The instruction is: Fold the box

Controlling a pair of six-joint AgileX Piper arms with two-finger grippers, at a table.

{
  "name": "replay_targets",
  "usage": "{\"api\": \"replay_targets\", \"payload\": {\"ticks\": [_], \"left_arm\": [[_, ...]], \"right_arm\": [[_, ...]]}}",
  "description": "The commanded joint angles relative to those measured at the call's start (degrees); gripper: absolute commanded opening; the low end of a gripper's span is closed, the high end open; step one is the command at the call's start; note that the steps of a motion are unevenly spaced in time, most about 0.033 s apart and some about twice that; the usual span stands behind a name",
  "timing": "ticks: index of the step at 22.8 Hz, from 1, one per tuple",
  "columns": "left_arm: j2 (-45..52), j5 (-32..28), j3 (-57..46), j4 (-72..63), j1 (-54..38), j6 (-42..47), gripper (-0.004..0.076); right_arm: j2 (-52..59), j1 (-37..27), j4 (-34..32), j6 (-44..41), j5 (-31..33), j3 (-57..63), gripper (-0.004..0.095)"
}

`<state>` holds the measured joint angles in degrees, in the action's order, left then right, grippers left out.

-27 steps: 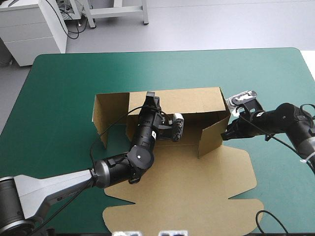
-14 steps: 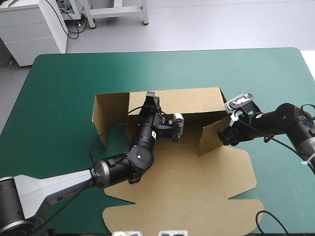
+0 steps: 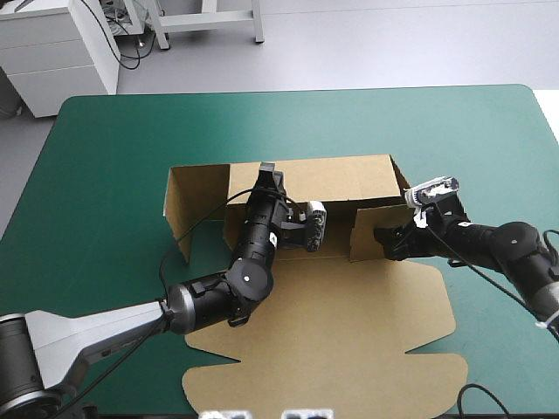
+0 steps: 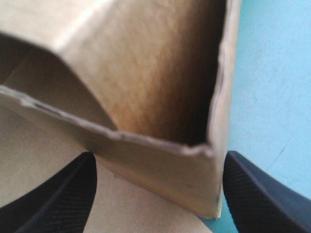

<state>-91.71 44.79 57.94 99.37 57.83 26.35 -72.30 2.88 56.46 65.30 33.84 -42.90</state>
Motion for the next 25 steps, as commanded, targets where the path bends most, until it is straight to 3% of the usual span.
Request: {"api": "replay_targets", "payload": {"ticks": [1,7,13,18,21,25], "left_arm": [[1.6,1.8,1.2,2.8,0.2,0.5,-0.0008],[1.6,1.8,1.2,2.8,0.2,0.5,-0.0008],[1.6,1.8,1.2,2.8,0.2,0.5,-0.0008],[1.6,1.8,1.2,3.2,0.2,0.5,-0.0008],[1.6,1.8,1.2,5.0,0.2,0.5,-0.0008],[1.6,1.8,1.3,5.6,0.2,0.1,-0.0008]], "right_arm": [[2.1,-0.3,7.1,4.2,-2.9,-0.8,0.0675],[0.1,1.0,11.2,5.7,-4.9,-0.8,0.0674],[0.1,12.3,10.4,0.6,-19.2,-0.8,0.0667],[0.1,12.6,10.1,-3.7,-20.3,-0.8,0.0322],[0.1,12.9,10.1,-3.8,-20.1,-0.8,-0.0009],[0.1,12.9,10.4,-4.1,-19.5,-0.8,-0.0018]]}}
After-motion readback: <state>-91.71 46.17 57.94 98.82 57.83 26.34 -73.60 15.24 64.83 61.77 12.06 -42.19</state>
